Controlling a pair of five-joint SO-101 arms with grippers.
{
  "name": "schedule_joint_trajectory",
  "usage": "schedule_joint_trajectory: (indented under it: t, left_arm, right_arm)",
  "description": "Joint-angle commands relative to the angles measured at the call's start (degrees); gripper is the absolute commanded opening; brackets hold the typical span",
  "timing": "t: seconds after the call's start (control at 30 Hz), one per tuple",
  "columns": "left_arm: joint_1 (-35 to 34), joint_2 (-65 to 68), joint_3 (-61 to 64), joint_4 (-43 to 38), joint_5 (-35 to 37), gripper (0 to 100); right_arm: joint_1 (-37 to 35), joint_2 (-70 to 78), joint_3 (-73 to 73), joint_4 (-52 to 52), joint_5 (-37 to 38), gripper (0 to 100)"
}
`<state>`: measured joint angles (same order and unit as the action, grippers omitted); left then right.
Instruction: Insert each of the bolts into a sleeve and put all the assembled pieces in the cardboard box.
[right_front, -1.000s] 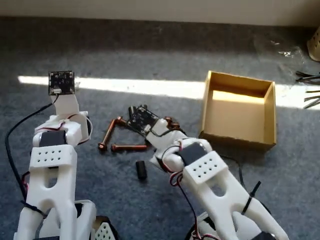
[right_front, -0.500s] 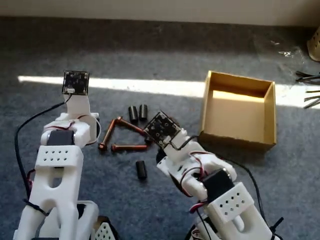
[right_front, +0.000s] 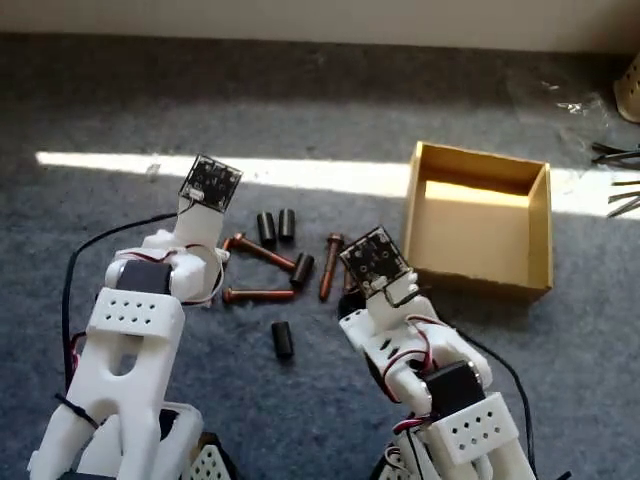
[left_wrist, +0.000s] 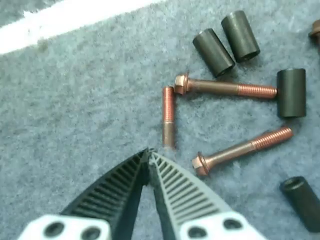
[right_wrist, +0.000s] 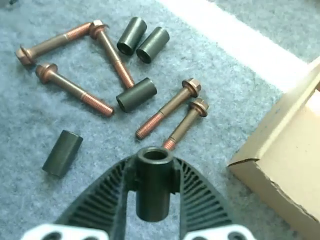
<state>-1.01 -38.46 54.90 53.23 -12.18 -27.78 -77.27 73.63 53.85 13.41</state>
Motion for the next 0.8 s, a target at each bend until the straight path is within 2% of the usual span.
schedule_joint_trajectory:
  t: [0.0,0.23,0.47,0.57,0.77]
  left_arm:
    - [2.42,-0.22,-0.48,3.08,-3.96,1]
    - [7.08,-0.13,1.54,4.40,-6.77,1]
    - [9.89,-0.22,3.38,4.48,-29.63,1]
    - [10.33,-0.22,3.74,4.48,-36.92,1]
    - [10.68,-0.40,3.74,4.40,-38.07,1]
  right_arm:
    - [0.40,-1.19,0.75,-2.51,-0.53,0.5]
    - [0.40,-1.19,1.01,-2.51,-0.53,0.5]
    - [0.40,-1.19,1.01,-2.51,-0.53,0.5]
    - [0.57,-1.19,1.10,-2.51,-0.53,0.5]
    - [0.57,-1.19,1.10,-2.51,-0.53,0.5]
